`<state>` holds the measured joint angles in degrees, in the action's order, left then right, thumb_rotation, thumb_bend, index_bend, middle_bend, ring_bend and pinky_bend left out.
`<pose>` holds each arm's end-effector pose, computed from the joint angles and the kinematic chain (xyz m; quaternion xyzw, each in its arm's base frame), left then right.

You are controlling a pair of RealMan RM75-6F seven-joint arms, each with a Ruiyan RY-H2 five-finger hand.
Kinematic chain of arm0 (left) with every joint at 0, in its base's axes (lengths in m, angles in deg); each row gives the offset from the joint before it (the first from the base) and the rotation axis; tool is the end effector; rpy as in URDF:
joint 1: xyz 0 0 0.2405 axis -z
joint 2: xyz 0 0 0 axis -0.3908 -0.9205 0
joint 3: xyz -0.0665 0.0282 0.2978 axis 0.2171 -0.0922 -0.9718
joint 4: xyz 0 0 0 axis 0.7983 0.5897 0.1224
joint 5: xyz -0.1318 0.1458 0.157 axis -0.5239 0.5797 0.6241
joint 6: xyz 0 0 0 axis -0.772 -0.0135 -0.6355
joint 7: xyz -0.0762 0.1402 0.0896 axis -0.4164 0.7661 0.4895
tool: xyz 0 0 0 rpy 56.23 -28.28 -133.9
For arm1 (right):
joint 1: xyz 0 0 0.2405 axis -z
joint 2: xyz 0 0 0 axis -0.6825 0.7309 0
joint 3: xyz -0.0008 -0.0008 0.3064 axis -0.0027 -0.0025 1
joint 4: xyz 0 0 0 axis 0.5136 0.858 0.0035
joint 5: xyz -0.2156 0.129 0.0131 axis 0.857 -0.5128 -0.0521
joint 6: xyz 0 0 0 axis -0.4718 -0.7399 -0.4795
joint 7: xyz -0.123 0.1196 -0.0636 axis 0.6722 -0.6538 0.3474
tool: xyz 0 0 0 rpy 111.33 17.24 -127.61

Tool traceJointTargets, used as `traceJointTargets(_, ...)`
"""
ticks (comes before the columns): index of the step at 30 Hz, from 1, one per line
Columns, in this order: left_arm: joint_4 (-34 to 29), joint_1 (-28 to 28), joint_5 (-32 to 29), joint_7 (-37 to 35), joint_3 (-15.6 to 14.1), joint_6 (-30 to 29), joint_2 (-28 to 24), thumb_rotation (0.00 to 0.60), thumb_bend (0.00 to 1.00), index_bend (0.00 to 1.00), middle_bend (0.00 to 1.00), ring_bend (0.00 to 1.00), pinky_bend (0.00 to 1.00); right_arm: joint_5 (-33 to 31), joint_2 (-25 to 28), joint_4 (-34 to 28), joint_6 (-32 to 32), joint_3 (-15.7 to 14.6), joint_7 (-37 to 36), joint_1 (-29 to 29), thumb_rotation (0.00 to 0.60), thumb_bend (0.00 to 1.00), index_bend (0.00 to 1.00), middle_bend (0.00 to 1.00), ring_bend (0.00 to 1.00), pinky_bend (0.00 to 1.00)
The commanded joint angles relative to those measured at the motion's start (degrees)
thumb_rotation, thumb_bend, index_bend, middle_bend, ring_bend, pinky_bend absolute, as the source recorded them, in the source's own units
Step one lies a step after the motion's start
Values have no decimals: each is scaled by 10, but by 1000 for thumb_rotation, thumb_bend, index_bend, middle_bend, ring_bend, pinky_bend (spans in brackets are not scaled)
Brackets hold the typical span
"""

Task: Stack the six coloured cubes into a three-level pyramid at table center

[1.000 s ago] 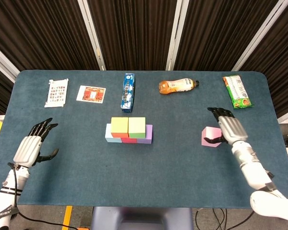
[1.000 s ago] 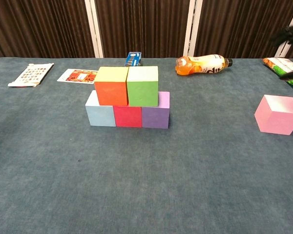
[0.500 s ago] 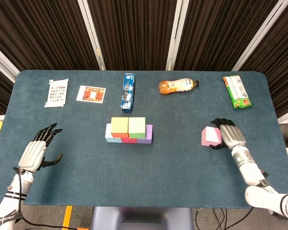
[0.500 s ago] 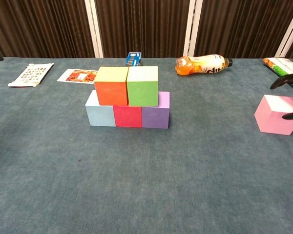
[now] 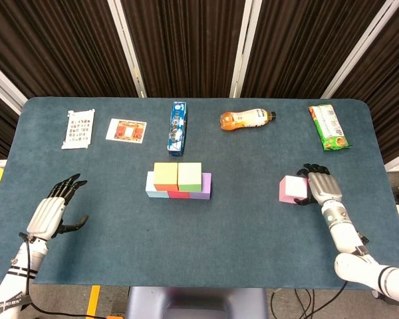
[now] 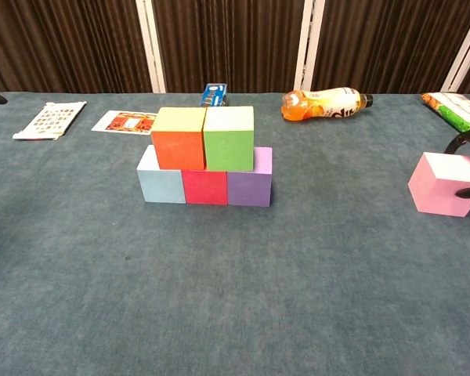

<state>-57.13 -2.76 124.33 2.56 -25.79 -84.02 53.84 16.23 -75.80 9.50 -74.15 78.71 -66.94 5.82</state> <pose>-0.3026 0.3223 0.0797 -0.6103 -0.4797 -0.4416 0.4499 -0.3622 -0.4299 0.0303 0.6251 -0.5227 0.2322 0.5311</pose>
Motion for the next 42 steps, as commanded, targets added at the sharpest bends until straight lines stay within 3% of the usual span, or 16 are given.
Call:
traceJointTargets(1,0,1,0,-3,0,2,-1,600,330,121,0,0,80,-4,-5,8,2,5,3,1,600,297,496,179,31,88)
traceJointTargets(3,-1,0,-2,-2,1,2,-1,600,330,120,0,0,80,1,6,-5,3,14,-4,1,600,297,558,183,43,91)
traceJointTargets(12,8,-2,-5,47,3,-15,13,600,329,119,0,0,80,109,146,-180,28,75,-75,-14,600,297,552,184,43,91)
traceJointTargets(18,23,1,7,76,0,-21,28,600,328,119,0,0,80,111,193,-244,75,126,-91,-69,600,297,537,183,43,91)
traceJointTargets(22,29,4,15,76,-4,-16,33,600,327,119,0,0,80,54,190,-251,109,143,-56,-138,600,297,532,184,43,91)
traceJointTargets(28,42,7,18,63,-7,-8,39,600,326,119,0,0,80,-71,146,-233,124,126,22,-257,600,297,521,184,43,91)
traceJointTargets(36,64,6,22,34,-11,-6,47,600,328,119,0,0,80,-267,59,-186,71,79,123,-405,600,296,513,184,43,91)
traceJointTargets(42,81,2,28,11,-15,-8,54,600,330,119,0,0,80,-385,7,-161,8,63,189,-476,600,296,503,184,44,91)
